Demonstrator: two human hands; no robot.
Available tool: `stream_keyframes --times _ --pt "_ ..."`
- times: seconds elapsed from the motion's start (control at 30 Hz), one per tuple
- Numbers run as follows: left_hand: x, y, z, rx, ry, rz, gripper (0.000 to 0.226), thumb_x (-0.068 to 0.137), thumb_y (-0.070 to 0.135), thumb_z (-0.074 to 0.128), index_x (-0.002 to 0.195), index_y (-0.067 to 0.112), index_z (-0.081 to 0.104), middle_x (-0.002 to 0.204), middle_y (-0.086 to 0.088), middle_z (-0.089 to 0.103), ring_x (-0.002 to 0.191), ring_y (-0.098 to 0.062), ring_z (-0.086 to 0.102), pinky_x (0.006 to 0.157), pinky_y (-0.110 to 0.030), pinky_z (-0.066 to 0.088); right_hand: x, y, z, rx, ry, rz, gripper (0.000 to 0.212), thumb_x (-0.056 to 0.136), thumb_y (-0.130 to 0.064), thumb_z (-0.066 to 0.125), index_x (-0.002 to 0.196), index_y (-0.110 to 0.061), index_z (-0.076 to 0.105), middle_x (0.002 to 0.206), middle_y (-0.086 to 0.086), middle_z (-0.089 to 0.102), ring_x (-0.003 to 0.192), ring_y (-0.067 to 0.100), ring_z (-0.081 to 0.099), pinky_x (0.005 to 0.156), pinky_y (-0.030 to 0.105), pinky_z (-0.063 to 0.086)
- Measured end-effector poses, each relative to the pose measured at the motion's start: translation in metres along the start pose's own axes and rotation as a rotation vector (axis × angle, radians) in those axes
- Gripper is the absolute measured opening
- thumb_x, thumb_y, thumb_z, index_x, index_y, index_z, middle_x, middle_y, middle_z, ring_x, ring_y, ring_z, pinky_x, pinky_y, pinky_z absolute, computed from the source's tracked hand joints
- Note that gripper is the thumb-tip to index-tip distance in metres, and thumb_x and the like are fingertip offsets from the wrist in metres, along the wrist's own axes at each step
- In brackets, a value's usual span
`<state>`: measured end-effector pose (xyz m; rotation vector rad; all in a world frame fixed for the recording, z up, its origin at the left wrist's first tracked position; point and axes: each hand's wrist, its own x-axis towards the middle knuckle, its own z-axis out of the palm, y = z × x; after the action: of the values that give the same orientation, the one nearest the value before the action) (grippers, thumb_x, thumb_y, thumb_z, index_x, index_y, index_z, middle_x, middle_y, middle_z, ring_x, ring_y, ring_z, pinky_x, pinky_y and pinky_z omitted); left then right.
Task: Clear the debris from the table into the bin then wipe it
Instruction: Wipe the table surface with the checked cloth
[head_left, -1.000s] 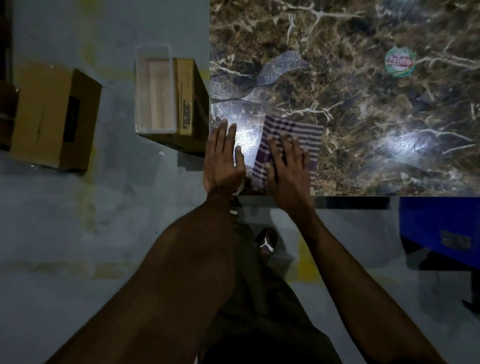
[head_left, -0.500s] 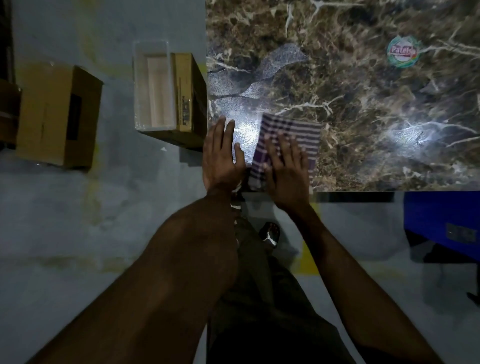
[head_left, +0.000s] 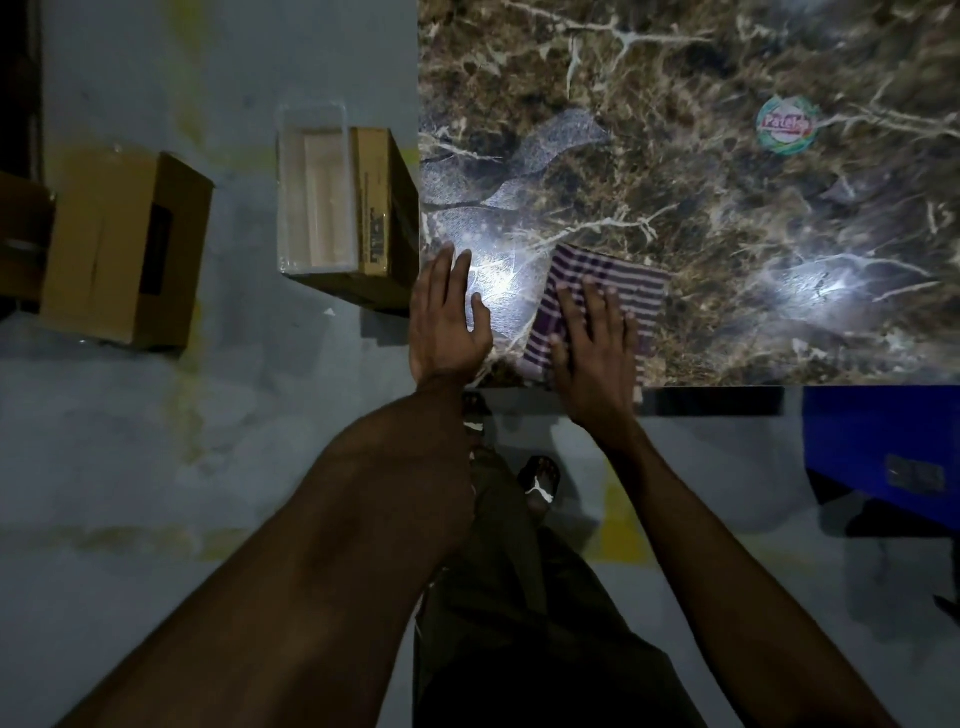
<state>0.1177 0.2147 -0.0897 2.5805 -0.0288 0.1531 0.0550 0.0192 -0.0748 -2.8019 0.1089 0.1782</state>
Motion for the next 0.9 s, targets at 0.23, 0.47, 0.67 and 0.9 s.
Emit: stream_keyframes --times 0.23,0.47,0.67,0.9 --pt "-0.002 0.0 0.0 -0.032 0.022 0.021 0.053 0.101 0.024 0.051 0.153 0.013 0.047 0.161 -0.009 0.04 0.153 -0.029 0.028 0.123 -0.045 0.027 -0.037 0.003 -0.003 0.027 -0.149 -0.187 0.058 0.11 -0.04 0.037 0.164 -0.036 0.017 0.173 0.001 0.014 0.16 0.024 0.005 0.128 0.048 0.011" --pt "-0.003 0.001 0.001 -0.023 0.029 0.02 0.053 0.101 0.025 0.05 0.152 0.013 0.048 0.161 -0.009 0.041 0.152 -0.028 0.031 0.123 -0.044 0.027 -0.003 0.007 -0.011 0.068 -0.038 0.104 0.058 0.108 -0.045 0.03 0.164 -0.035 0.02 0.173 0.003 0.014 0.16 0.027 0.005 0.127 0.054 0.01" --pt "-0.002 -0.001 0.002 -0.019 0.032 0.03 0.053 0.101 0.025 0.05 0.153 0.012 0.047 0.161 -0.01 0.041 0.152 -0.03 0.033 0.125 -0.044 0.025 -0.023 -0.013 -0.002 0.049 -0.17 -0.226 0.06 0.107 -0.039 0.041 0.163 -0.039 0.019 0.173 0.0 0.013 0.16 0.025 0.007 0.127 0.051 0.015" --pt "-0.001 -0.001 0.003 -0.024 0.042 0.022 0.053 0.1 0.023 0.052 0.152 0.013 0.048 0.161 -0.009 0.041 0.151 -0.029 0.034 0.125 -0.041 0.025 -0.02 0.026 -0.02 0.082 -0.094 0.061 0.054 0.109 -0.042 0.036 0.162 -0.039 0.025 0.172 -0.001 0.016 0.159 0.025 0.008 0.126 0.052 0.015"
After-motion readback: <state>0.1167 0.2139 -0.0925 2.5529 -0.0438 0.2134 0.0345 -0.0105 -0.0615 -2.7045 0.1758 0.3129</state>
